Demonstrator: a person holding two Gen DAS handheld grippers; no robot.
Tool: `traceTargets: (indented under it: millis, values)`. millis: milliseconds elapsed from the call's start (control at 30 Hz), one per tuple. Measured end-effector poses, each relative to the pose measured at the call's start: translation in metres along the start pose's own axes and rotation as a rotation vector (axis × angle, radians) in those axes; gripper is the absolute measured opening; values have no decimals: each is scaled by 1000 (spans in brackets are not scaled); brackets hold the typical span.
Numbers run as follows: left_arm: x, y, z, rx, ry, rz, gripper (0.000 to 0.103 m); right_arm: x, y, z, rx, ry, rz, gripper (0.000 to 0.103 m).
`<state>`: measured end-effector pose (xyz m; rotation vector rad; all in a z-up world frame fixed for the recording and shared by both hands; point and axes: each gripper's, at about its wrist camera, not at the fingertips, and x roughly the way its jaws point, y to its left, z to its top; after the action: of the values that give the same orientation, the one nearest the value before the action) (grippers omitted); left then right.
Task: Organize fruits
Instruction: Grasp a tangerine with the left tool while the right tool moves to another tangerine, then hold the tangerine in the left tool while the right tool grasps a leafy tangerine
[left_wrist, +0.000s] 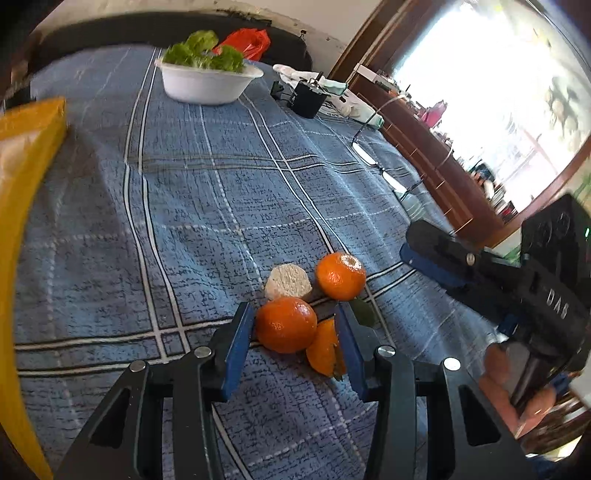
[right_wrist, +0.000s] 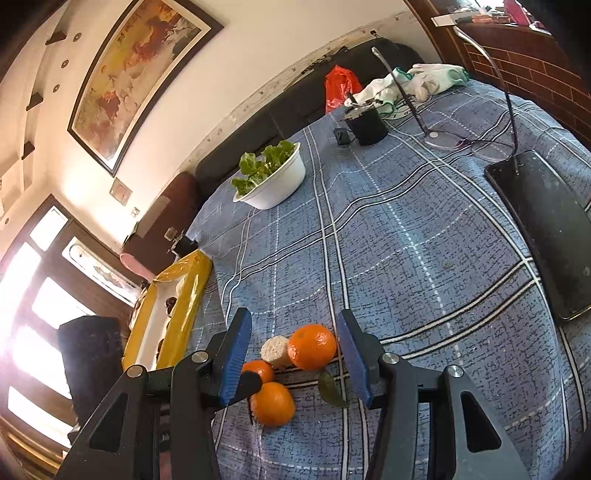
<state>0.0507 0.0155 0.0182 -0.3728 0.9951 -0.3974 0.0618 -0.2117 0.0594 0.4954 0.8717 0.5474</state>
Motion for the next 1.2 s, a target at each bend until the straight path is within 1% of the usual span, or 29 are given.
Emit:
traceTargets:
  millis: [67, 100, 167, 200, 300, 433, 467, 600, 700, 767, 833, 867, 933, 1000, 1067, 1200]
  values:
    - [3, 10, 1, -52, 13, -53, 42, 2, -1, 0, 7, 6, 4, 53]
    - [4, 15, 1, -81, 19, -74, 35, 3, -1, -1, 9, 10, 5, 53]
    - [5, 23, 1, -125, 31, -113, 34, 5, -1, -1, 12, 18, 2, 53]
    - [5, 23, 0, -126, 33, -113, 34, 6, -2, -1, 11, 22, 1, 53]
    - [1, 14, -2, -75, 21, -56, 33, 7, -2, -2, 7, 28, -8, 53]
    - [-8, 3, -5, 22, -26, 87, 33, 11, -2, -3, -3, 40, -30, 53]
    - [-9, 2, -6, 33, -32, 110, 33, 12, -1, -3, -6, 44, -36, 53]
    - [-12, 2, -7, 67, -34, 141, 34, 21, 5, -7, -51, 73, -77, 53]
    - [-9, -8, -9, 131, -45, 191, 34, 28, 10, -11, -96, 89, -123, 53]
    - [-5, -10, -10, 149, -42, 197, 34, 32, 12, -13, -116, 100, -144, 53]
    - [-1, -9, -12, 153, -36, 195, 39, 38, 14, -16, -138, 112, -165, 53]
    - [1, -9, -13, 156, -36, 194, 39, 40, 15, -17, -149, 117, -175, 53]
    - [1, -10, -15, 168, -45, 198, 35, 45, 16, -19, -176, 126, -196, 52]
    - [0, -12, -16, 176, -52, 197, 34, 47, 18, -21, -198, 130, -207, 40]
    - [0, -12, -18, 180, -61, 202, 34, 46, 21, -22, -215, 121, -216, 40]
    - [-5, -13, -19, 174, -78, 191, 34, 41, 23, -22, -223, 92, -205, 39]
